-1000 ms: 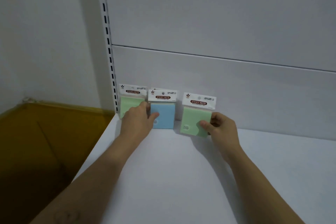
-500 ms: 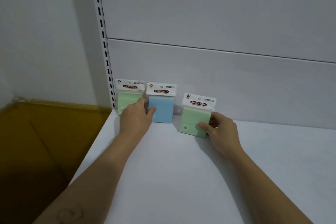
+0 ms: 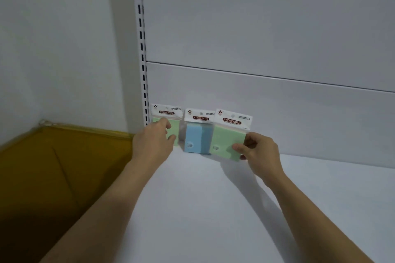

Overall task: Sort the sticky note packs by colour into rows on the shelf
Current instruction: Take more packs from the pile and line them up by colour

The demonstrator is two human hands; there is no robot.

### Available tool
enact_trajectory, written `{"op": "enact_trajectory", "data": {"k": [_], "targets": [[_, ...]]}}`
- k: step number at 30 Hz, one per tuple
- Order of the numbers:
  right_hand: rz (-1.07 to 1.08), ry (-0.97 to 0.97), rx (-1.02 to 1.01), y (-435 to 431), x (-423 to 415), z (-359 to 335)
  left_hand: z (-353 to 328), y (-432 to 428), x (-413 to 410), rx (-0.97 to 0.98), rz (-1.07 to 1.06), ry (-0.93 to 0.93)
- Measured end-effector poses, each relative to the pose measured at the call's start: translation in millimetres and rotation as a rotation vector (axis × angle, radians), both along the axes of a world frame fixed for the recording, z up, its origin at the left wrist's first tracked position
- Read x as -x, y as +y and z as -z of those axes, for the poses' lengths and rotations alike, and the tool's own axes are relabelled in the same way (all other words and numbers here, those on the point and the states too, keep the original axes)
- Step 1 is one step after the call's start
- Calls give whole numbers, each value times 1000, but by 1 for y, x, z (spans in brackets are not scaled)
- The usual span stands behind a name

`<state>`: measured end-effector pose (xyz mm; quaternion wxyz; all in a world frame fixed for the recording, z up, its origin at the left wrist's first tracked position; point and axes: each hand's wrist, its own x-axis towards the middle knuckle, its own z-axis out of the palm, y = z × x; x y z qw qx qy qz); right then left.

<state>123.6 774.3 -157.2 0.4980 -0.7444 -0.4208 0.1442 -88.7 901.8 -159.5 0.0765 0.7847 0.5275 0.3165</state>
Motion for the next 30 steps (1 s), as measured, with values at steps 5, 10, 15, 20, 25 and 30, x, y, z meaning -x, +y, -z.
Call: {"op": "enact_trajectory", "data": {"k": [5,10,15,20,25,30], "targets": [[-93,-29,25,30,40,-3,18,-1,46,78,-59,-4],[-137,-108,66,70,91,4,20,-2,67,93,-80,20],[-111,-130,52,96,121,13,33,-2,68,185,-33,123],[-64,-204,36,113,132,20,36,2,71,269,-35,179],[-5,-426,84,120,137,21,37,11,76,331,-45,181],[18,-466,116,120,134,17,37,17,73,315,-35,180]]}}
